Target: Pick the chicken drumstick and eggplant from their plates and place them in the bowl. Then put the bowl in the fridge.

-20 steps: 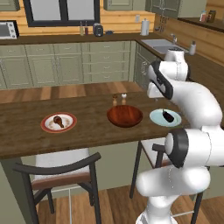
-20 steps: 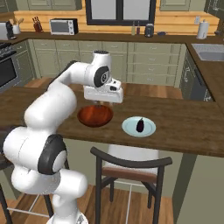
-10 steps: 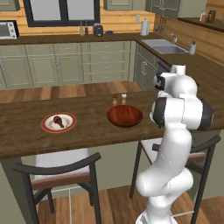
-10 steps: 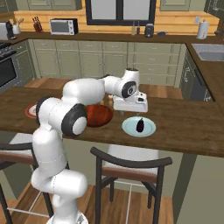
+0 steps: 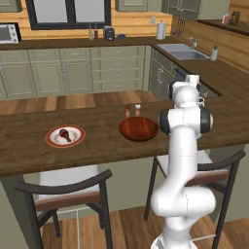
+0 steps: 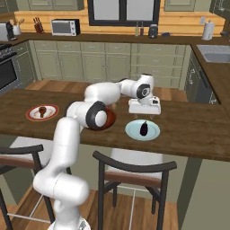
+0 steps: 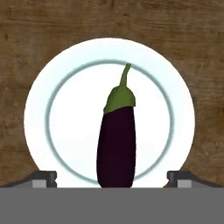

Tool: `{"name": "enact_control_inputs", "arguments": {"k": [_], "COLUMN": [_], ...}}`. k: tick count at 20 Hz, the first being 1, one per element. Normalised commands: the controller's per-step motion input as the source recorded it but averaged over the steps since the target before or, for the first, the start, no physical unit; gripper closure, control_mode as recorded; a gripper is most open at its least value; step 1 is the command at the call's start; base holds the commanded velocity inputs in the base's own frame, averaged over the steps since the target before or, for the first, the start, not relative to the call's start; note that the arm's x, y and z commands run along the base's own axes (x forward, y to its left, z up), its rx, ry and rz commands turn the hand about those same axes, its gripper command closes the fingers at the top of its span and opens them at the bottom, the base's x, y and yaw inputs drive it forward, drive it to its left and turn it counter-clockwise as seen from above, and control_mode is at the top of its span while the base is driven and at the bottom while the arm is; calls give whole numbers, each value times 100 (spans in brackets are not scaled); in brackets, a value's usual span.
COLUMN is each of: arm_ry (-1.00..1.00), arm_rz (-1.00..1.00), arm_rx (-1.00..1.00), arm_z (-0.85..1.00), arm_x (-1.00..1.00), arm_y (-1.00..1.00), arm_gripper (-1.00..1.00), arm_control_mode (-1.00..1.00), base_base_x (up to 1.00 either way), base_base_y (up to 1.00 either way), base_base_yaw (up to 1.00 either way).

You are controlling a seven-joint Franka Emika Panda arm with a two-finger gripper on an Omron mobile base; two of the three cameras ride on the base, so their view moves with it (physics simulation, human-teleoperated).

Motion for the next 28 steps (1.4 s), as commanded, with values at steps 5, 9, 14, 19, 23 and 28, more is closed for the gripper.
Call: {"name": "enact_control_inputs", "arguments": {"k": [5, 9, 14, 19, 23, 28], "arm_ry": [3, -5, -31, -29, -1, 0], "arm_rz": [11, 0, 0, 0, 3, 5], "arm_rx": [2, -4, -9, -5, -8, 0], "arm_z": [-67, -51, -59, -57, -30, 0], "arm_x": [13, -93, -90, -30, 21, 35], "arm_y": [0, 26, 28, 0, 8, 0], "arm_gripper": [-100, -100, -100, -100, -100, -100], "arm_control_mode": [-100, -100, -100, -100, -100, -100], "base_base_x": [0, 0, 0, 0, 0, 0], "base_base_y": [0, 0, 0, 0, 0, 0], "base_base_yaw": [0, 0, 0, 0, 0, 0]}}
